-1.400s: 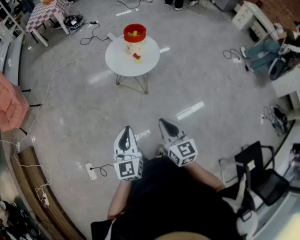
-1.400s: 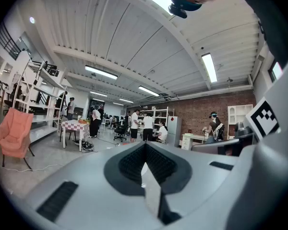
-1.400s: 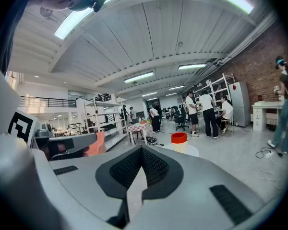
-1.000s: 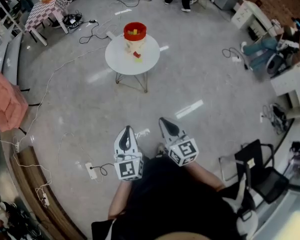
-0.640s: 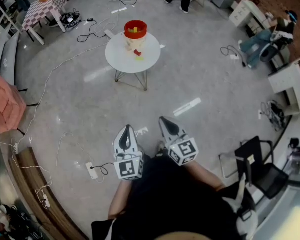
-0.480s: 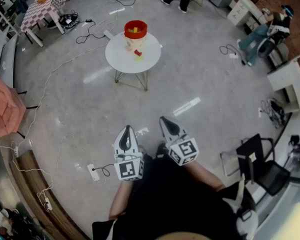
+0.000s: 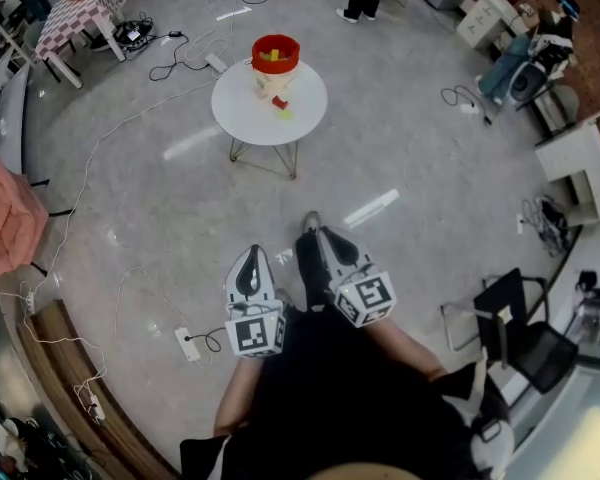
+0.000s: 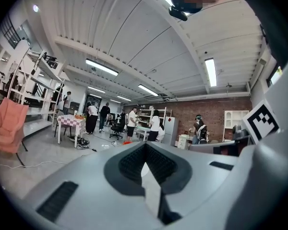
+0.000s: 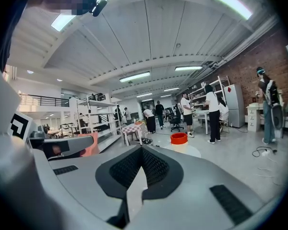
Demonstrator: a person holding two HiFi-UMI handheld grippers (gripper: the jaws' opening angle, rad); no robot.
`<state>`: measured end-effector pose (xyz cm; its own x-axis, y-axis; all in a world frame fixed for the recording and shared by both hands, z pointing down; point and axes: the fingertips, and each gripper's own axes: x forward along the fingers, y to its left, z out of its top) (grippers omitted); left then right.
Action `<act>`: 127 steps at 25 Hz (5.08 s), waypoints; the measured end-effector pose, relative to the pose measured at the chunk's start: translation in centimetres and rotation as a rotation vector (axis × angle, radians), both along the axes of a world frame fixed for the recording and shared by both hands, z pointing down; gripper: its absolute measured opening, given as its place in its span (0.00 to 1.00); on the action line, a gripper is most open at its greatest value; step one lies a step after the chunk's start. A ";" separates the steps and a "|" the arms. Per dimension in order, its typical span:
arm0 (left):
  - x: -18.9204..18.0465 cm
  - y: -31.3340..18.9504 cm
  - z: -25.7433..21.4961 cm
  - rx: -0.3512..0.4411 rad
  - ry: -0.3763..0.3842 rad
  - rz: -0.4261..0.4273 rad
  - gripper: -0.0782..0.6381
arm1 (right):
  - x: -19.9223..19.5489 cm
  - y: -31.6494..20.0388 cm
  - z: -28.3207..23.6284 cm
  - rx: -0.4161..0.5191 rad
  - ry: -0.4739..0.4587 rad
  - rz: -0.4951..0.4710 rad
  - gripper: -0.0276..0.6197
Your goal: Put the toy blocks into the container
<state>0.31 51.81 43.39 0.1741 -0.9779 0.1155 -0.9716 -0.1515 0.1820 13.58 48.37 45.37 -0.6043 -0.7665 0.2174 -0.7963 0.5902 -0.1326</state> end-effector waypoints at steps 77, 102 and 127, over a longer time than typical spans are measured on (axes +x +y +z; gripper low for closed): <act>-6.2 -57.0 1.4 -0.099 0.039 -0.050 0.10 | -5.9 -54.1 36.5 -0.646 0.587 -0.219 0.18; -7.6 -57.0 3.6 -0.129 0.050 -0.067 0.10 | -6.0 -54.3 43.5 -0.762 0.696 -0.237 0.24; -7.5 -56.5 0.8 -0.069 0.067 -0.080 0.10 | -10.8 -58.2 22.0 -0.413 0.395 -0.281 0.23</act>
